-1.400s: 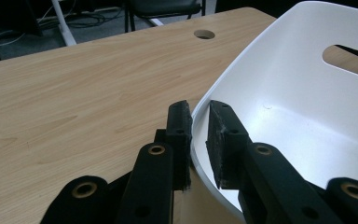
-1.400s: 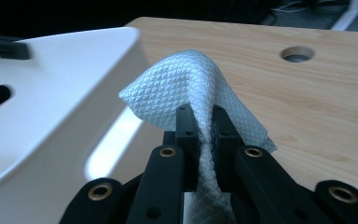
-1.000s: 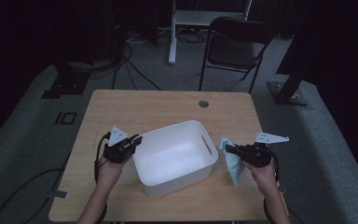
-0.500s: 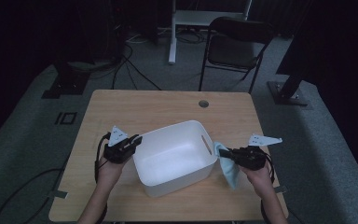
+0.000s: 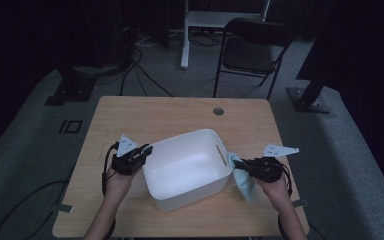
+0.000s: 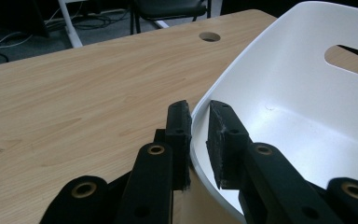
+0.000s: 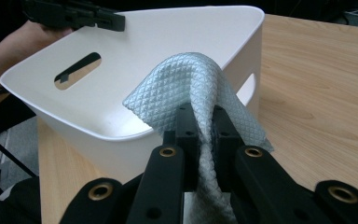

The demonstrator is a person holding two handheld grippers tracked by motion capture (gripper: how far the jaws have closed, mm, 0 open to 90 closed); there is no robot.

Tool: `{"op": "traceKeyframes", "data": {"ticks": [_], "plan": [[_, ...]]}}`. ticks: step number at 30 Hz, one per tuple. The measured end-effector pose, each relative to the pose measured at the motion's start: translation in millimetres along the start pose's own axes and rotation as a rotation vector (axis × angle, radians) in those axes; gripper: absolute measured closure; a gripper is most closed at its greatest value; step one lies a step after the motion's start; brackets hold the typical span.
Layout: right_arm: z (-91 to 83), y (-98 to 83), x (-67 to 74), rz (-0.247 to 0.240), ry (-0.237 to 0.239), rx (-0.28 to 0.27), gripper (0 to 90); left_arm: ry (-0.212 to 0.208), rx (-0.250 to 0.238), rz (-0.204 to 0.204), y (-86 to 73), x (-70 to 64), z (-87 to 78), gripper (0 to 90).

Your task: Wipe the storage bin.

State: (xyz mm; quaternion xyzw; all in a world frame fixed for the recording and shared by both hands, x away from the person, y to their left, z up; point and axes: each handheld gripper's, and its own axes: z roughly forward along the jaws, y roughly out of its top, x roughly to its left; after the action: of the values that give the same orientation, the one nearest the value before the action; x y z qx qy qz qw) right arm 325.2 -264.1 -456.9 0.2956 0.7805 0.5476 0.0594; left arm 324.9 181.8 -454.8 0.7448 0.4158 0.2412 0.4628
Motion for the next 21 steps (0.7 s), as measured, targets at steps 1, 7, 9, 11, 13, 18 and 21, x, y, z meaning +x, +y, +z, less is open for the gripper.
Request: {"op": "traceKeyframes", "data": {"ticks": [1,7,9,11,13,18,21], "plan": [[0.5,-0.4,-0.5,0.001,-0.004,0.004,85.4,0.0,0.001,0.0,0.1,0.0,0.0,79.4],[6.8,-4.1,-2.8,0.009,-0.01,0.026,85.5,-0.001,0.004,0.002,0.3,0.5,0.1,79.3],[9.2,-5.2,-4.2,0.015,-0.008,0.034,85.5,-0.005,0.005,0.003,0.4,1.0,0.1,79.4],[9.8,-4.4,-5.6,0.013,-0.006,0.04,85.4,-0.007,0.006,0.005,0.5,1.1,0.1,79.3],[7.0,-1.0,-6.6,0.014,-0.009,0.025,85.5,-0.008,0.006,0.006,0.5,1.5,0.0,79.3],[8.4,7.9,-4.2,-0.021,-0.02,0.017,85.6,-0.01,0.006,-0.001,0.7,1.6,0.6,79.4],[14.7,4.6,-8.5,-0.01,-0.021,0.042,85.8,-0.007,0.006,-0.004,0.6,1.5,0.7,79.3]]}}
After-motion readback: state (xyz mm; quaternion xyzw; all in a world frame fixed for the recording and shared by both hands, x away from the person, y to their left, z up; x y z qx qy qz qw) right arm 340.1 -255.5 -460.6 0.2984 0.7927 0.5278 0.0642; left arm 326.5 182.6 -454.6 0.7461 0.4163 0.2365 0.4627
